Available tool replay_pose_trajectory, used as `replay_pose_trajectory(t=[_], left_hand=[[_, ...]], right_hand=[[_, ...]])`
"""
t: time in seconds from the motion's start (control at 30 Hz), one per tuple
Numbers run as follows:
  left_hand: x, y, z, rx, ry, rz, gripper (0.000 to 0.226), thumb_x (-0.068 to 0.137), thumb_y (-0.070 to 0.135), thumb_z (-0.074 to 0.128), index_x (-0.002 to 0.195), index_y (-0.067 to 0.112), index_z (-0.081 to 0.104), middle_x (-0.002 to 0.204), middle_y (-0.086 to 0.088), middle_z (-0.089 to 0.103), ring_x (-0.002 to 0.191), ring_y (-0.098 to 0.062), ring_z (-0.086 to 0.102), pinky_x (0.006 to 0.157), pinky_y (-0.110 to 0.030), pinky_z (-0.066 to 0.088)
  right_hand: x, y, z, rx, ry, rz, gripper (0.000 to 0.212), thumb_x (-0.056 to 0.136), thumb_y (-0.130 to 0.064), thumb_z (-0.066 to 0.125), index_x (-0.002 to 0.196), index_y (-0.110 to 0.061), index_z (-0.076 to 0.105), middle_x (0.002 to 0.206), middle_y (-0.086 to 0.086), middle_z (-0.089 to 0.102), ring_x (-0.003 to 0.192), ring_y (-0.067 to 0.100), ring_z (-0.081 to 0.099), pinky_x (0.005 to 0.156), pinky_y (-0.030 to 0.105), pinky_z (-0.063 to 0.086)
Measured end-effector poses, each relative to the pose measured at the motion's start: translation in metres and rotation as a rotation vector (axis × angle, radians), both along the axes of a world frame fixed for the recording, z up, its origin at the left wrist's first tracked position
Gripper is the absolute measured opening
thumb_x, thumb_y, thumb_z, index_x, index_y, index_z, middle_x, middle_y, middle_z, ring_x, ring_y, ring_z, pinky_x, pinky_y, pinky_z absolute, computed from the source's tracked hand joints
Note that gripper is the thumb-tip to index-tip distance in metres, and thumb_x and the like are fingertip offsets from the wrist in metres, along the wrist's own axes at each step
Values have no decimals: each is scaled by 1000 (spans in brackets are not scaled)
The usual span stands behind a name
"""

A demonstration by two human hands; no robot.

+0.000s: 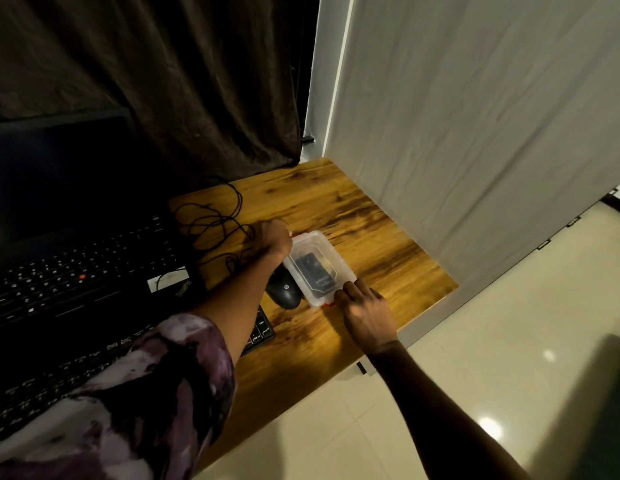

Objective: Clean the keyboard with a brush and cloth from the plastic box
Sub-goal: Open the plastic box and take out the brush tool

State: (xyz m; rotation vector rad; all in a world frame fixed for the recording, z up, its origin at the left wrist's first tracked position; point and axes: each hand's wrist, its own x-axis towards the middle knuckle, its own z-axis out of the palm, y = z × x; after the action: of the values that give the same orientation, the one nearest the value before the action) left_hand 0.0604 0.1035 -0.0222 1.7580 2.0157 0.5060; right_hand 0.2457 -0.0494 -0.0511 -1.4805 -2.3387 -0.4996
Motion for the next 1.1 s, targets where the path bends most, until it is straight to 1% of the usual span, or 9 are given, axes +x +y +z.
replay_pose_trajectory(t=[0.1, 0.17, 0.33, 0.47, 0.53, 0.63, 0.77, 0.97, 1.1], left_hand=[[-4, -11, 0, 221, 192, -105, 20, 97, 15, 53, 106, 15, 71, 114, -8, 64, 104, -30, 61, 77, -41, 55], [-4, -16, -2, 305, 206, -217, 23, 101, 21, 49, 107, 14, 70, 115, -7, 65, 101, -27, 63, 78, -39, 53], [-10, -22, -3, 167, 208, -320, 39, 101, 44, 45, 109, 12, 65, 113, -10, 62, 100, -29, 60, 69, -32, 39], [-11, -22, 0, 86, 143, -246, 39, 98, 49, 52, 101, 14, 67, 104, -10, 67, 91, -27, 62, 64, -32, 40], [-9, -21, 3, 54, 134, -207, 37, 95, 50, 55, 100, 16, 69, 104, -10, 69, 93, -29, 63, 68, -35, 48], [-5, -19, 9, 33, 138, -169, 34, 94, 47, 59, 102, 16, 71, 107, -9, 69, 98, -30, 64, 79, -39, 53], [0, -20, 18, 42, 151, -125, 32, 94, 46, 59, 98, 17, 73, 106, -8, 69, 100, -28, 62, 72, -36, 48], [6, -23, 31, 115, 92, -117, 26, 96, 37, 60, 96, 16, 75, 104, -4, 70, 94, -23, 63, 70, -32, 45], [5, -12, 34, 88, -200, -146, 26, 96, 28, 60, 88, 7, 74, 95, -9, 72, 91, -24, 65, 76, -30, 49]], right_hand=[[0, -2, -2, -12, -5, -24, 35, 93, -31, 43, 99, -12, 72, 100, 10, 69, 93, 29, 69, 63, 38, 61], [3, -4, -8, -27, 18, -41, 26, 92, -30, 56, 106, -12, 69, 108, 11, 67, 97, 29, 66, 60, 39, 61], [1, -12, -18, -94, 132, -99, 38, 95, -40, 53, 118, -11, 62, 122, 13, 61, 103, 28, 61, 59, 34, 60], [-2, -22, -22, -222, 262, -166, 56, 95, -60, 50, 125, -13, 57, 118, 7, 60, 103, 23, 55, 75, 39, 58], [-7, -25, -17, -251, 443, -234, 64, 91, -67, 52, 129, -16, 52, 120, 4, 57, 105, 18, 52, 81, 38, 55], [-15, -20, -8, -348, 768, -339, 93, 80, -77, 60, 148, -20, 29, 148, 5, 39, 130, 18, 41, 103, 38, 46], [-25, -6, -9, -504, 603, -336, 131, 65, -90, 60, 159, -21, 1, 167, 3, 9, 151, 25, 15, 118, 50, 25], [-32, 1, -6, -368, 593, -364, 122, 65, -80, 68, 157, -18, 16, 155, 8, 32, 139, 29, 35, 108, 54, 42], [-21, 3, 3, -271, 695, -299, 112, 67, -76, 67, 153, -17, 27, 147, 10, 39, 133, 29, 40, 105, 50, 44]])
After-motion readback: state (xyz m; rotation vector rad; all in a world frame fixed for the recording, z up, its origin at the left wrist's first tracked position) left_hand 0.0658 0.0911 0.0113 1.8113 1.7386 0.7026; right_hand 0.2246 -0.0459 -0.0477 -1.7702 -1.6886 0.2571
